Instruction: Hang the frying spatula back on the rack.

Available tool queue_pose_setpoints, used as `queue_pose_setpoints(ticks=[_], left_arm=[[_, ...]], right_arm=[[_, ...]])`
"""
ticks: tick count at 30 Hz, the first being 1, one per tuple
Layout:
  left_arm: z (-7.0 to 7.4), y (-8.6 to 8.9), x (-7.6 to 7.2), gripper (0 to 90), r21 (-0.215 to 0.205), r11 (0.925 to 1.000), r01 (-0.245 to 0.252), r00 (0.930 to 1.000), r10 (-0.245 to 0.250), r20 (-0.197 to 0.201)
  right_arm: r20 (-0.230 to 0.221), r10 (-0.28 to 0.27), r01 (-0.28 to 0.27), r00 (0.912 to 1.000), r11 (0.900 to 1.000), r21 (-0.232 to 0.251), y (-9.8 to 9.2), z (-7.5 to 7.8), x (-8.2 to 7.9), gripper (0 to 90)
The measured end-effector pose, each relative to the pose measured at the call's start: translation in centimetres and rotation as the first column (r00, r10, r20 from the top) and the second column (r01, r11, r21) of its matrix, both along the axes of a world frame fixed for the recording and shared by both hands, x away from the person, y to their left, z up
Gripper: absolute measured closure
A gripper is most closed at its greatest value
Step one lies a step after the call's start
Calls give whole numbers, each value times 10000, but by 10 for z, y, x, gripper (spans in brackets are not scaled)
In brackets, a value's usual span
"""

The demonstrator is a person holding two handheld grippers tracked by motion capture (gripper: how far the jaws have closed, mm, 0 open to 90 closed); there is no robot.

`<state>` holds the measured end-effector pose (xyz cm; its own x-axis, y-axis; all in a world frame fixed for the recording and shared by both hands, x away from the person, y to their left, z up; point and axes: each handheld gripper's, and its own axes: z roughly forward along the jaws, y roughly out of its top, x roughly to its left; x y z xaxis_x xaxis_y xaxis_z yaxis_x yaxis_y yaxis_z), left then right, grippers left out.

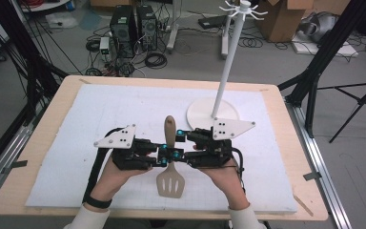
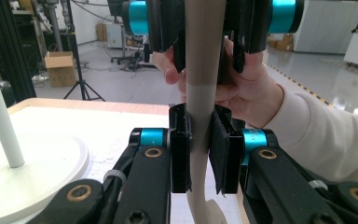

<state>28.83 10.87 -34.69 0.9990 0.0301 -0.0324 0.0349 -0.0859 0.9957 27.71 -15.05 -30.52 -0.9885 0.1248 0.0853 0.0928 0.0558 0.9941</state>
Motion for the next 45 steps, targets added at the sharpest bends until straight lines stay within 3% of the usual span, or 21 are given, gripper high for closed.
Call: queue_pose_setpoints(ticks=[6, 13, 16, 23, 30, 37, 45], left_arm=[[0, -1, -1, 788, 16, 10000, -94, 9999, 94, 44], [0, -1, 0, 776, -78, 9998, -187, 9998, 187, -33], [3, 2, 2, 617, -165, 9996, -220, 9996, 217, -175], [6, 19, 0, 370, -223, 9974, -689, 9975, 685, -188], [2, 40, -8, 305, -54, 9964, -851, 9959, 852, 308], [-5, 56, -18, 285, 235, 9950, -971, 9940, 957, 537], [-15, 79, -30, 264, 157, 9927, -1194, 9916, 1185, 516]], right_arm=[[177, -123, 124, 9998, 9999, -81, -1, 0, -1, 741], [161, -323, 324, 9993, 9994, -81, -2, 1, 0, 756], [119, -309, 309, 9995, 9995, -38, -5, 2, 1, 757], [138, -541, 538, 9984, 9983, 201, -20, 9, 9, 757], [158, -890, 887, 9959, 9959, 187, -36, 13, 21, 757], [113, -1224, 1220, 9924, 9920, 321, -52, 19, 34, 757], [128, -1643, 1638, 9863, 9859, 334, -67, 30, 53, 757]])
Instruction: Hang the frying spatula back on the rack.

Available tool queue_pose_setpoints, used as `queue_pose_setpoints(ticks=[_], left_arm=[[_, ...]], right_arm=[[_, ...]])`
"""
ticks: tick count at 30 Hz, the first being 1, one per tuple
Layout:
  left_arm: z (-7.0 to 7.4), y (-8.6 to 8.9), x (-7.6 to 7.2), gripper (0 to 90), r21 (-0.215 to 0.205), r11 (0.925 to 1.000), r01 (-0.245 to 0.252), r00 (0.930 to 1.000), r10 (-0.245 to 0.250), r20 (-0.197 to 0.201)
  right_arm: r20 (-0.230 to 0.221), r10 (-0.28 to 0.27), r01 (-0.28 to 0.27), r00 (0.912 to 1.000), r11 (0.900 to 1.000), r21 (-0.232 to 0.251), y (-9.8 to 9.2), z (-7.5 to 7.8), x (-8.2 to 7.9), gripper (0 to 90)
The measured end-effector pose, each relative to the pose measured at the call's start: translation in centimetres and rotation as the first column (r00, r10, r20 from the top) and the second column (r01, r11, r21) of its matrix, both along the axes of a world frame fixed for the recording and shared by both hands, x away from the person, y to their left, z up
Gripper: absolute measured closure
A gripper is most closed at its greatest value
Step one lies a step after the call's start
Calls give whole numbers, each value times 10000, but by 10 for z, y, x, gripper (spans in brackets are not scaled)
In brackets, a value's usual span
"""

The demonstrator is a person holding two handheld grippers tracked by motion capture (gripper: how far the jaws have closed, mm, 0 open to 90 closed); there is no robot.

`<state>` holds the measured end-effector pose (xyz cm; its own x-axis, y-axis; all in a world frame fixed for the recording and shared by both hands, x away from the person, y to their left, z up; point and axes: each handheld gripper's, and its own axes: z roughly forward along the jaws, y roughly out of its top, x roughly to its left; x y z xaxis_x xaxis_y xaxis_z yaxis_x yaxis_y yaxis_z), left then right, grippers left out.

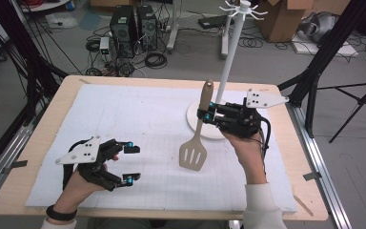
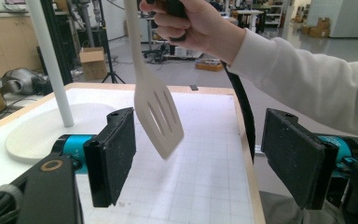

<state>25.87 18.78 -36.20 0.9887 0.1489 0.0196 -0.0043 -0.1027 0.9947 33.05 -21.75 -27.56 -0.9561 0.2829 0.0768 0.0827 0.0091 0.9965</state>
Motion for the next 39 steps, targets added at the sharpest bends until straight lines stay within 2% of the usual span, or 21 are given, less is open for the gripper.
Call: queue_pose_setpoints(ticks=[6, 14, 26, 35, 39], left_arm=[[-7, 19, -3, 262, -126, 9996, -250, 9997, 249, -65], [-15, 32, -5, 263, -388, 9983, -425, 9990, 419, -162], [-18, 35, -4, 261, -338, 9991, -271, 9992, 262, -288], [-19, 36, -3, 261, -327, 9992, -249, 9992, 238, -328], [-20, 36, -2, 261, -283, 9993, -225, 9991, 214, -353]], right_arm=[[78, -310, 311, 9995, 9995, -84, -9, 11, 12, 757], [185, -501, 504, 9986, 9985, -191, -15, 30, 28, 757], [199, -863, 864, 9961, 9963, -18, -29, 54, 50, 757], [226, -1260, 1259, 9918, 9920, 53, -35, 61, 62, 757], [19, -1379, 1379, 9904, 9903, 184, -41, 63, 69, 757]])
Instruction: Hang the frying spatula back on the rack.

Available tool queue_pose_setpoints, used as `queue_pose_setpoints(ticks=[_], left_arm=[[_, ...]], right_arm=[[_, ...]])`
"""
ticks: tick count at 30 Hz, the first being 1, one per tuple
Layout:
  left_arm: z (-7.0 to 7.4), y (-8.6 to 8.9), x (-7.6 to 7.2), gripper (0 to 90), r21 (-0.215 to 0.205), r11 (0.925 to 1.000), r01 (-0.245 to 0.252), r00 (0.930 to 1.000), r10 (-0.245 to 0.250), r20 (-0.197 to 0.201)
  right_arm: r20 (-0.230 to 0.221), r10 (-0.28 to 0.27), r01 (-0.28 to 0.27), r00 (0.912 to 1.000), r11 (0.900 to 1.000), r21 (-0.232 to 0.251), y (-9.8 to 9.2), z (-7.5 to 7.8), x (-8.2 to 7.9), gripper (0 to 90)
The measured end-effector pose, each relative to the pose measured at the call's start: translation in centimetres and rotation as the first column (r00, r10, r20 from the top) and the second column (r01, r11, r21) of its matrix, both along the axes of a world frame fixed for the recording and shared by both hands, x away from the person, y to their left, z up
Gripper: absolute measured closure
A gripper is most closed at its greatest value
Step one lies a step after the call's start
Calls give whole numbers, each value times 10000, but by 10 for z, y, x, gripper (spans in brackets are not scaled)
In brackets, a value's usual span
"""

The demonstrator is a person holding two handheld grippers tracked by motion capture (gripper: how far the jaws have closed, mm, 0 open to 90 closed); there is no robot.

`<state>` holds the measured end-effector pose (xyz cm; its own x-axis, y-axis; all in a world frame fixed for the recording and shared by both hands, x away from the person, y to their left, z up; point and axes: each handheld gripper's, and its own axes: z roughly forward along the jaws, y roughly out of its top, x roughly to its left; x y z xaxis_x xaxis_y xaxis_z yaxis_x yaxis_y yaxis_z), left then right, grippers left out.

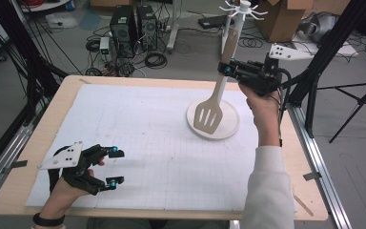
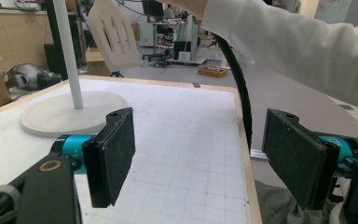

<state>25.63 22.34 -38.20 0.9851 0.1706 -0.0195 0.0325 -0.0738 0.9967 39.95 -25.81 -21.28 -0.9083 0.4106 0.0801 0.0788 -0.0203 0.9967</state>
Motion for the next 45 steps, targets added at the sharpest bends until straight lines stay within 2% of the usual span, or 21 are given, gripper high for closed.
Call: queue_pose_setpoints(ticks=[8, 16, 20, 23, 29, 33, 45], left_arm=[[-2, 2, 1, 258, -70, 10000, -70, 9999, 69, -93], [-4, 3, 2, 256, 55, 9998, -210, 9996, 211, -188], [-4, 4, 0, 256, 62, 9997, -220, 9996, 221, -187], [-4, 5, -2, 257, 79, 9997, -249, 9995, 250, -185], [-4, 8, -4, 259, 69, 9993, -375, 9991, 376, -217], [-6, 7, -4, 259, 138, 9992, -367, 9989, 371, -270], [-8, 5, -3, 260, 172, 9994, -289, 9991, 294, -306]], right_arm=[[-88, -75, 76, 9999, 9999, 81, -9, 5, 11, 756], [-328, -14, 20, 9995, 9998, 211, -16, 8, 24, 757], [-521, 137, -114, 9985, 9989, 447, -19, 6, 29, 757], [-623, 115, -93, 9980, 9994, 345, -19, 3, 33, 757], [-546, 165, -136, 9984, 9985, 536, -22, 2, 36, 757], [-692, 138, -103, 9975, 9987, 495, -23, 3, 40, 757], [-891, -529, 559, 9946, 9979, 313, -23, 0, 46, 756]])
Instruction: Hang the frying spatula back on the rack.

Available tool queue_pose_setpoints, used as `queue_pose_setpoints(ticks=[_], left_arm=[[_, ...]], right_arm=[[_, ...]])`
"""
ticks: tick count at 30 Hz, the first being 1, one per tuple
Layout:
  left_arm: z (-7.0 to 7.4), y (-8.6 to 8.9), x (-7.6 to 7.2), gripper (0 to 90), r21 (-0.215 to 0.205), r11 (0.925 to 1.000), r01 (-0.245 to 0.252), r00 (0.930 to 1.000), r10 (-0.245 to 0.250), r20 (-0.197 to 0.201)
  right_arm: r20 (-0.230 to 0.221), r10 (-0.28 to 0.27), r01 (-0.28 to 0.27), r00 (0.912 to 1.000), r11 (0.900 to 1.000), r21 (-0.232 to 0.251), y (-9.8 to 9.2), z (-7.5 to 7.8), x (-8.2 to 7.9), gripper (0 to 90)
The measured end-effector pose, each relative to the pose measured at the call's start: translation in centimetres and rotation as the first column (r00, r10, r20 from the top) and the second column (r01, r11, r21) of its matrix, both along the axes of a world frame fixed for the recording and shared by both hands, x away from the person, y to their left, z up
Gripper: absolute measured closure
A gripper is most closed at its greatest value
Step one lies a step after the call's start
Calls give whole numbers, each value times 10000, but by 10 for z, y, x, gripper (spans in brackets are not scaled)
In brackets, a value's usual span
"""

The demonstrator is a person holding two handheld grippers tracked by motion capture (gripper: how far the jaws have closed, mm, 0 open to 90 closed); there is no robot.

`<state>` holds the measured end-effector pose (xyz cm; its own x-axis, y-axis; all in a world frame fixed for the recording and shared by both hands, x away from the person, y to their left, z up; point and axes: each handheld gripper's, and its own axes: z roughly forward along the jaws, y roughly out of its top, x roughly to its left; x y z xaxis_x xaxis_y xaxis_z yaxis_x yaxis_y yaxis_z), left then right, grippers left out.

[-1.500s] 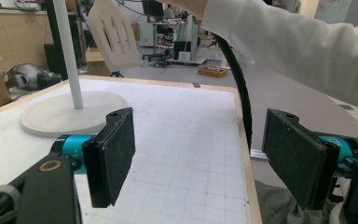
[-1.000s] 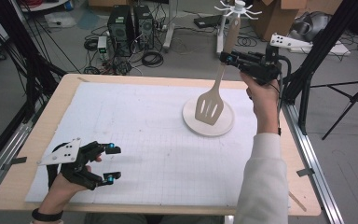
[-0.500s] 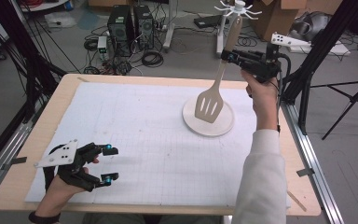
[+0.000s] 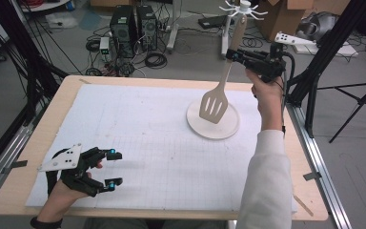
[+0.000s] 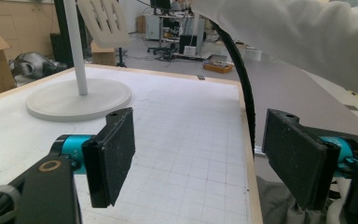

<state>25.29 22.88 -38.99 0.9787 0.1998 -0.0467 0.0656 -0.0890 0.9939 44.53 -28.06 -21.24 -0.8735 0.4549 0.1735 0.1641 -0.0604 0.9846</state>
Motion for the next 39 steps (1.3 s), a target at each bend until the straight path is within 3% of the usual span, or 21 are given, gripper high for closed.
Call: queue_pose_setpoints(ticks=[13, 20, 24, 26, 29, 31, 39], left_arm=[[1, 0, 0, 260, -1, 10000, 29, 10000, -29, 10], [1, 0, 1, 259, 16, 10000, 32, 10000, -32, 17], [0, 0, 2, 259, 7, 10000, 47, 10000, -47, 1], [1, 0, 3, 259, -3, 10000, 93, 10000, -93, 5], [3, -1, 4, 258, -63, 9999, 161, 9999, -161, 30], [3, 0, 6, 258, -120, 9998, 149, 9999, -148, 55], [3, 3, 14, 256, -206, 9997, 124, 9999, -124, 8]], right_arm=[[29, -637, 638, 9980, 9975, -315, 6, -1, -2, 731], [152, -898, 902, 9958, 9954, -307, 2, -4, -8, 602], [300, -1276, 1292, 9914, 9900, -574, -5, -8, -14, 527], [262, -1438, 1449, 9893, 9883, -474, -12, -12, -17, 489], [141, -1300, 1305, 9914, 9907, -378, -21, -18, -23, 455], [361, -1253, 1269, 9915, 9909, -441, -25, -22, -30, 435], [540, -519, 553, 9972, 9965, -629, -28, -49, -60, 375]])
